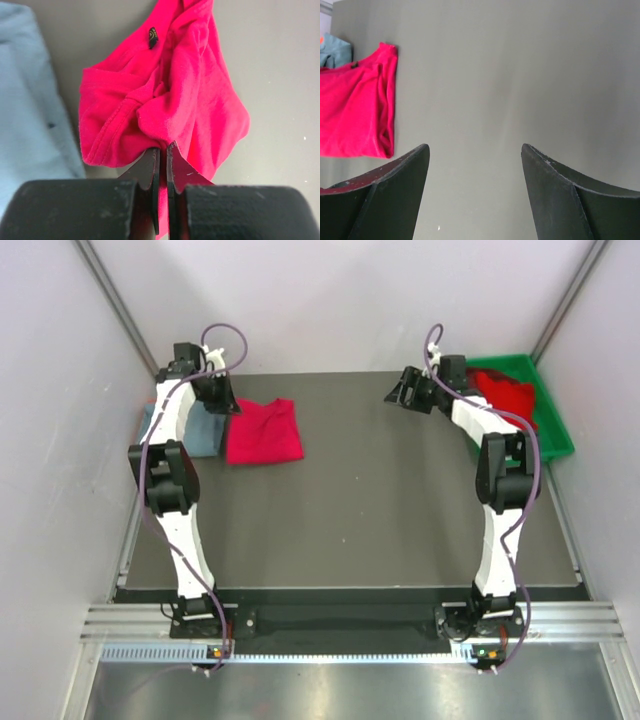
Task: Fold and stack the t-shirts
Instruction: Neatly place the folded tshirt to the corner
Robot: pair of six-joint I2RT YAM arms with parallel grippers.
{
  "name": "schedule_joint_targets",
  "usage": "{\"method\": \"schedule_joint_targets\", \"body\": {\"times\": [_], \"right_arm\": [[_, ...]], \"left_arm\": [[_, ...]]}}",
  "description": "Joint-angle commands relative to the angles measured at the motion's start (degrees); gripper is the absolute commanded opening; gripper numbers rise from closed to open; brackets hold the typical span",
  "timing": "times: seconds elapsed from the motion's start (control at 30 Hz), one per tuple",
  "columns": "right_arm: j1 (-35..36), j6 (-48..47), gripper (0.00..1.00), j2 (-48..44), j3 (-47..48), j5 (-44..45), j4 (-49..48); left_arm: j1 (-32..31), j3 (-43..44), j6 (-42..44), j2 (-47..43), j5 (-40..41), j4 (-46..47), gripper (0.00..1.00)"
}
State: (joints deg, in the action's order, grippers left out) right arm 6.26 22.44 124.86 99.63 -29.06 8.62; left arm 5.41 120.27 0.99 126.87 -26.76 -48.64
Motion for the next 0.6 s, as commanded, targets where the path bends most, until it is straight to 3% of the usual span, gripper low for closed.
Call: {"method": "schedule_joint_targets", "body": {"times": [0.0,0.57], "right_arm": [[0.3,-1.3,0.75,-5.8,-0.8,-0.2,-1.9],[0.3,-1.0,0.75,-7.3,-3.3,-0.5,-2.6]], "left_arm": [[1.3,4.3,3.7,-5.5,2.1,-2.6,0.0],[3.2,9.7,6.7,-6.1,10.3,-1.7,0.0]]}}
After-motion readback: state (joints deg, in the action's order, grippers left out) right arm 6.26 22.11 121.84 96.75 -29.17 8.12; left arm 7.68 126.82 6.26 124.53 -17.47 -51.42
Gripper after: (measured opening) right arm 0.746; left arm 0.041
